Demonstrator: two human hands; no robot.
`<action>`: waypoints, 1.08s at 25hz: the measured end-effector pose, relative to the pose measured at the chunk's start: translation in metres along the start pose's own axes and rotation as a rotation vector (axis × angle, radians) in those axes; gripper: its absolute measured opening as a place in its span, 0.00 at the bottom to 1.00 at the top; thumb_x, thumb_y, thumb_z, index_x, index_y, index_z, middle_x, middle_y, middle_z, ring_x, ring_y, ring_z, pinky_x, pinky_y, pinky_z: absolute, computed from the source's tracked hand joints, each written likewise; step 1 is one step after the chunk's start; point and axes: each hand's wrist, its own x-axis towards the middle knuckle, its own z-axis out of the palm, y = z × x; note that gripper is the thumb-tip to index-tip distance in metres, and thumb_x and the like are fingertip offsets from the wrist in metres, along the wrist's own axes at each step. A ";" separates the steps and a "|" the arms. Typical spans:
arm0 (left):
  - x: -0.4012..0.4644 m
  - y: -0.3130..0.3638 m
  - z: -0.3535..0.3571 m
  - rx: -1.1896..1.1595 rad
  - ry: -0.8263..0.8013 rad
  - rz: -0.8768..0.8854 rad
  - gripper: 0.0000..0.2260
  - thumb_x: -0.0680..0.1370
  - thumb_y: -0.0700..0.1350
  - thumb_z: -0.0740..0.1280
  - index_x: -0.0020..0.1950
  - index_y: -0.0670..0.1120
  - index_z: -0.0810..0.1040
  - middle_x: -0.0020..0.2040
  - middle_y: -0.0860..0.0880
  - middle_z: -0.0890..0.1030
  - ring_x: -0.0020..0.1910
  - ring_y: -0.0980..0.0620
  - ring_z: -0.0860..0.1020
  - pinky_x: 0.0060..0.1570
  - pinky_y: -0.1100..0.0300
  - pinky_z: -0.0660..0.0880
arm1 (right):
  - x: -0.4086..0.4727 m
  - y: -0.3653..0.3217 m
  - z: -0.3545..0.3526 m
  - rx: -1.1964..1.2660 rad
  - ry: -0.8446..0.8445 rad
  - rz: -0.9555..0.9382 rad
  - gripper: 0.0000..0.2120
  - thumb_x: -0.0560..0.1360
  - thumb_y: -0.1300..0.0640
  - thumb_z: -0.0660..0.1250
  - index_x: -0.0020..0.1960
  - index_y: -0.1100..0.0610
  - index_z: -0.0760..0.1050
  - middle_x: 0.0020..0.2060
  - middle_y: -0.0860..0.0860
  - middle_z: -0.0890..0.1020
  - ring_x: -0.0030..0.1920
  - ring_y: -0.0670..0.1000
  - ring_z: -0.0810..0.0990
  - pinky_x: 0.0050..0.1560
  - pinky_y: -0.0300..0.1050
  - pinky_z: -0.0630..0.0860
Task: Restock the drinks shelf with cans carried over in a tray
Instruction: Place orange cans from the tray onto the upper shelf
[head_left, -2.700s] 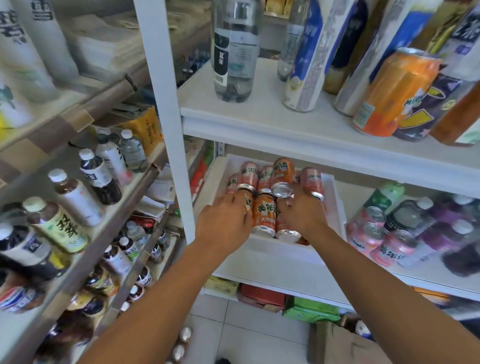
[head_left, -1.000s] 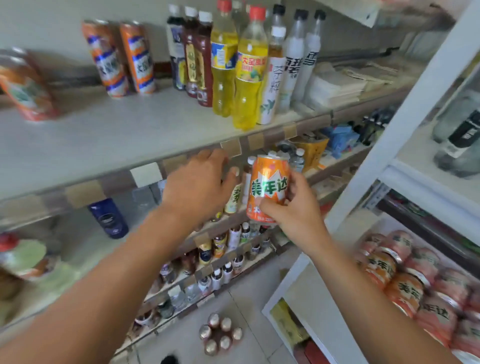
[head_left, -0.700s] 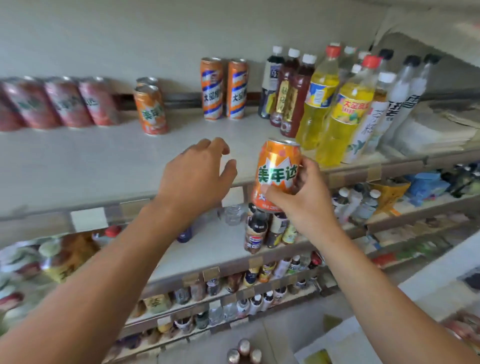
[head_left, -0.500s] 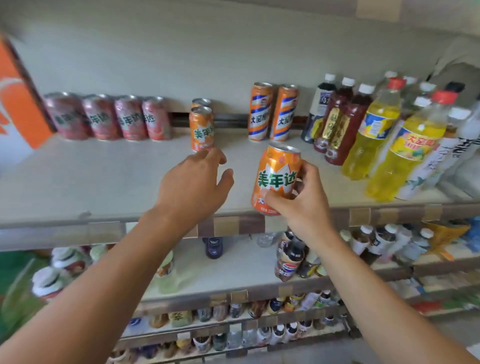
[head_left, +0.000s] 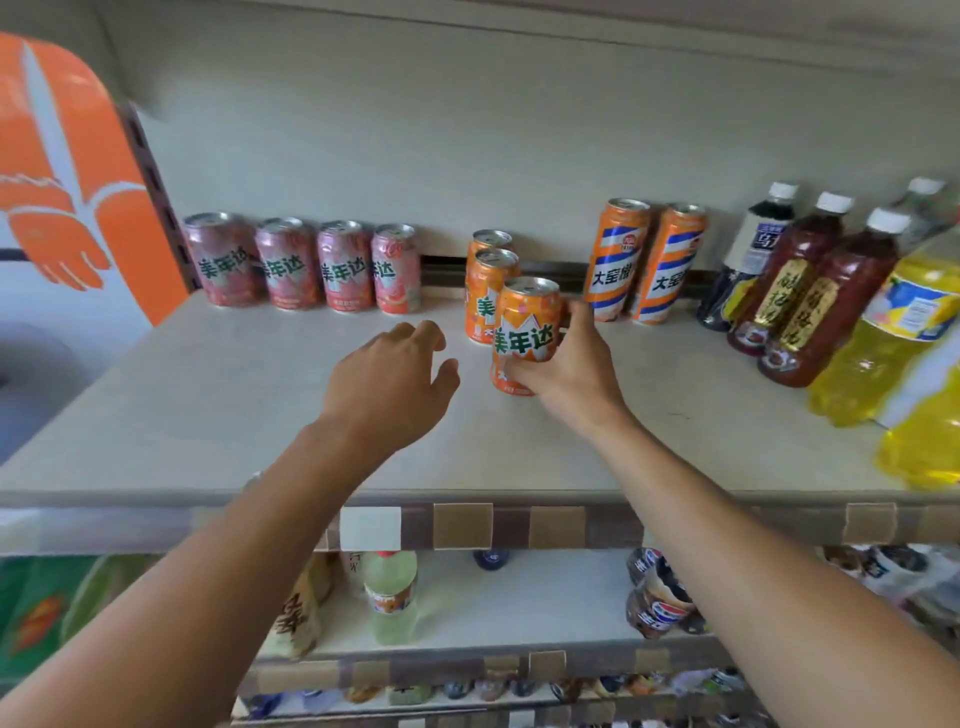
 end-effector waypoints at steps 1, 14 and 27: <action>0.005 -0.004 0.001 -0.004 -0.011 -0.009 0.16 0.80 0.56 0.58 0.64 0.50 0.72 0.60 0.50 0.78 0.56 0.46 0.78 0.49 0.52 0.76 | 0.007 0.002 0.006 -0.011 0.014 0.006 0.33 0.64 0.51 0.80 0.62 0.52 0.66 0.58 0.48 0.78 0.55 0.46 0.78 0.52 0.40 0.74; 0.041 -0.009 0.022 -0.042 -0.041 0.019 0.16 0.80 0.56 0.58 0.65 0.50 0.71 0.60 0.51 0.77 0.57 0.48 0.76 0.46 0.55 0.73 | 0.038 0.018 0.045 0.014 0.026 0.043 0.36 0.64 0.53 0.81 0.64 0.54 0.64 0.60 0.50 0.77 0.57 0.47 0.77 0.46 0.30 0.70; 0.043 -0.012 0.027 -0.060 -0.044 0.040 0.17 0.80 0.56 0.58 0.65 0.50 0.71 0.59 0.50 0.77 0.56 0.48 0.76 0.47 0.54 0.74 | 0.035 0.012 0.041 -0.027 -0.018 0.038 0.37 0.67 0.51 0.79 0.67 0.53 0.62 0.63 0.50 0.77 0.59 0.49 0.78 0.56 0.44 0.76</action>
